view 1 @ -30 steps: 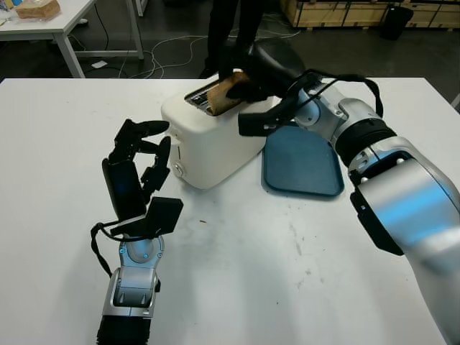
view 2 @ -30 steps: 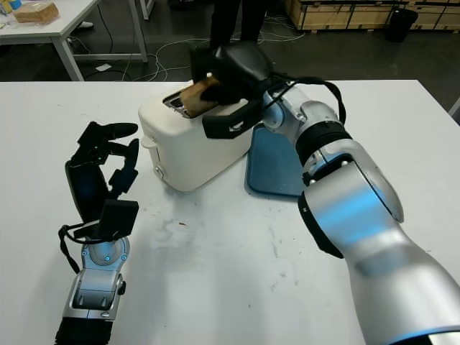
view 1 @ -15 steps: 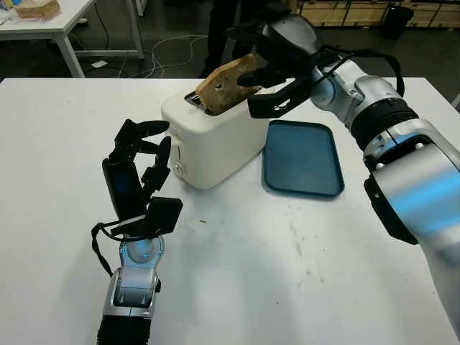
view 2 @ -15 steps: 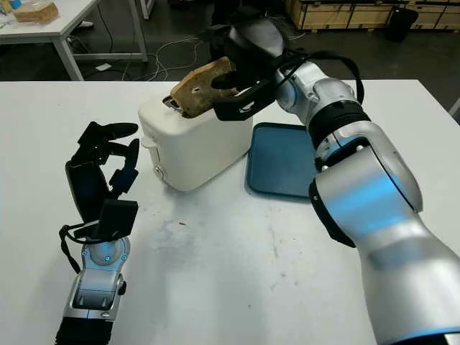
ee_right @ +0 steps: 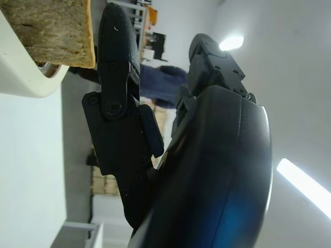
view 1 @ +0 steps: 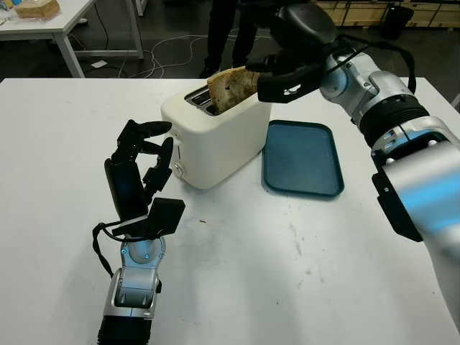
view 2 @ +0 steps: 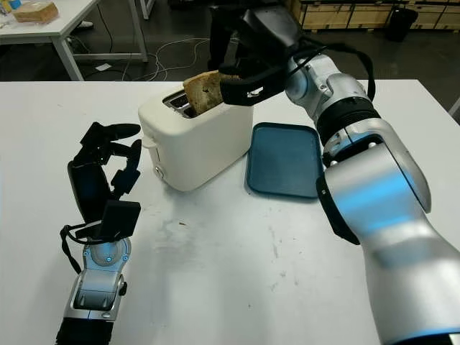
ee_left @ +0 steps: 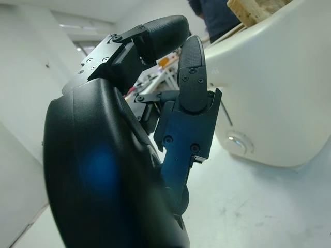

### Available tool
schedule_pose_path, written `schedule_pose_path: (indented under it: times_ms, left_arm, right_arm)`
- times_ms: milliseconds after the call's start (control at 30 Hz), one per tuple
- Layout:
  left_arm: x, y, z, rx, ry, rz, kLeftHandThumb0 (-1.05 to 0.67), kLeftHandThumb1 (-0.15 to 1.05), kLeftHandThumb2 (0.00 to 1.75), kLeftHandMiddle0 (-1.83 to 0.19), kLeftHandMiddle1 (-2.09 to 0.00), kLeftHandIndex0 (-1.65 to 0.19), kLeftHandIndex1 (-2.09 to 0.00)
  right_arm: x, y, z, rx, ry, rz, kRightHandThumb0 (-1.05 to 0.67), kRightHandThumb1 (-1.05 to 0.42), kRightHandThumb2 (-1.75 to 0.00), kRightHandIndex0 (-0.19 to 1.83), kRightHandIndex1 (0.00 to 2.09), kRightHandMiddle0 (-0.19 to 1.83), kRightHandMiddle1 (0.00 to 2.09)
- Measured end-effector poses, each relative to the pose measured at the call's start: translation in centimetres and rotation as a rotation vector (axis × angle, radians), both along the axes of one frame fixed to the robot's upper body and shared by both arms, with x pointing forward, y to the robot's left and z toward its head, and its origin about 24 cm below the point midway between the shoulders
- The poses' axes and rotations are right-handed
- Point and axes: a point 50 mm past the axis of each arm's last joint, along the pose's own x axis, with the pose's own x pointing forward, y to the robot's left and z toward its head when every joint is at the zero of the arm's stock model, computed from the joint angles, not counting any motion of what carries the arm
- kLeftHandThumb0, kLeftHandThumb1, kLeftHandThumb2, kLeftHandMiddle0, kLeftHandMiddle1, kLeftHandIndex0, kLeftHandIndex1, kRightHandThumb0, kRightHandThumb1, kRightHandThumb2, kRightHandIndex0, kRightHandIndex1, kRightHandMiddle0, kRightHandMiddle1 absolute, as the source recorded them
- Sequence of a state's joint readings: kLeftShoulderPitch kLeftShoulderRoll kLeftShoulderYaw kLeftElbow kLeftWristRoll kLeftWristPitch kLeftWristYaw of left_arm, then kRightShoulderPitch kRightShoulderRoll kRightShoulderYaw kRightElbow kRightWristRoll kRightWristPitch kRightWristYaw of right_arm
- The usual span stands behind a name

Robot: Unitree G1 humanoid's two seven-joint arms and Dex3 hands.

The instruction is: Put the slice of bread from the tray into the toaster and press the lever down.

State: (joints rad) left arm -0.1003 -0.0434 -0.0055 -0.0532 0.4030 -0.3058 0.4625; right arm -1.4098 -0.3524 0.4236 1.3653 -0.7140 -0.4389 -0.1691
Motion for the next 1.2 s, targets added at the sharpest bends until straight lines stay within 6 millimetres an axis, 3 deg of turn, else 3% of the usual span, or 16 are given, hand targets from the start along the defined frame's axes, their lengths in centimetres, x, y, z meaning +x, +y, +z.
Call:
schedule_pose_path:
  times_ms: [167, 267, 333, 433, 633, 733, 867, 933, 1033, 1100, 1200]
  left_arm:
    - [0.0, 0.0, 0.0, 0.001, -0.001, 0.002, -0.34, 0.92, 0.27, -0.49, -1.53, -0.63, -0.95]
    - [0.0, 0.0, 0.0, -0.001, 0.001, 0.002, -0.35, 0.92, 0.27, -0.49, -1.53, -0.63, -0.96]
    - [0.0, 0.1, -0.1, 0.002, 0.002, 0.004, -0.35, 0.92, 0.27, -0.5, -1.52, -0.63, -0.95]
    - [0.0, 0.2, -0.1, 0.002, 0.004, 0.007, -0.35, 0.92, 0.26, -0.51, -1.53, -0.63, -0.95]
    - [0.0, 0.7, -0.3, 0.014, 0.014, 0.019, -0.34, 0.92, 0.27, -0.5, -1.52, -0.63, -0.94]
    - [0.0, 0.8, -0.4, 0.018, 0.02, 0.018, -0.33, 0.92, 0.27, -0.51, -1.51, -0.63, -0.93]
    - [0.0, 0.8, -0.6, 0.015, 0.03, 0.009, -0.33, 0.92, 0.26, -0.51, -1.51, -0.64, -0.93]
    - [0.1, 0.7, -0.6, 0.015, 0.031, 0.006, -0.33, 0.92, 0.25, -0.5, -1.49, -0.64, -0.93]
    - [0.1, 0.8, -0.6, 0.019, 0.032, 0.006, -0.33, 0.92, 0.24, -0.52, -1.48, -0.65, -0.93]
    - [0.1, 0.9, -0.6, 0.028, 0.033, 0.007, -0.33, 0.92, 0.24, -0.53, -1.48, -0.65, -0.93]
    - [0.1, 1.1, -0.6, 0.057, 0.034, 0.012, -0.33, 0.92, 0.23, -0.54, -1.48, -0.66, -0.92]
  right_arm:
    - [0.1, -0.6, 0.5, 0.118, 0.006, -0.019, -0.49, -0.92, -0.21, 0.09, 0.79, 0.43, 0.15]
    - [-0.2, -1.4, 1.0, 0.388, -0.017, 0.007, -0.48, -0.92, -0.22, 0.38, 0.75, 0.62, 0.18]
    - [-0.5, -2.0, 0.1, 0.589, -0.025, 0.047, -0.48, -0.92, -0.22, 0.54, 0.78, 0.72, 0.2]
    - [-1.2, -2.9, -3.2, 0.821, 0.03, 0.095, -0.44, -0.92, -0.25, 0.71, 0.84, 0.82, 0.22]
    - [-4.8, -4.8, -12.1, 1.084, 0.176, 0.113, -0.36, -0.92, -0.24, 0.81, 0.68, 0.9, 0.15]
    - [-7.0, -5.5, -14.2, 1.182, 0.187, 0.105, -0.38, -0.92, -0.27, 0.79, 0.79, 0.94, 0.14]
    - [-10.1, -6.2, -16.2, 1.14, 0.153, 0.056, -0.38, -0.92, -0.3, 0.79, 0.99, 0.98, 0.17]
    - [-11.2, -6.4, -16.9, 1.12, 0.133, 0.018, -0.4, -0.92, -0.33, 0.73, 1.15, 0.97, 0.3]
    - [-12.4, -6.2, -17.4, 1.091, 0.082, -0.021, -0.41, -0.92, -0.38, 0.7, 1.41, 0.74, 0.91]
    - [-13.0, -5.7, -17.3, 1.07, 0.053, -0.022, -0.4, -0.92, -0.4, 0.7, 1.5, 0.67, 1.11]
    - [-13.6, -5.0, -17.5, 1.039, 0.025, -0.019, -0.39, -0.92, -0.43, 0.72, 1.56, 0.65, 1.21]
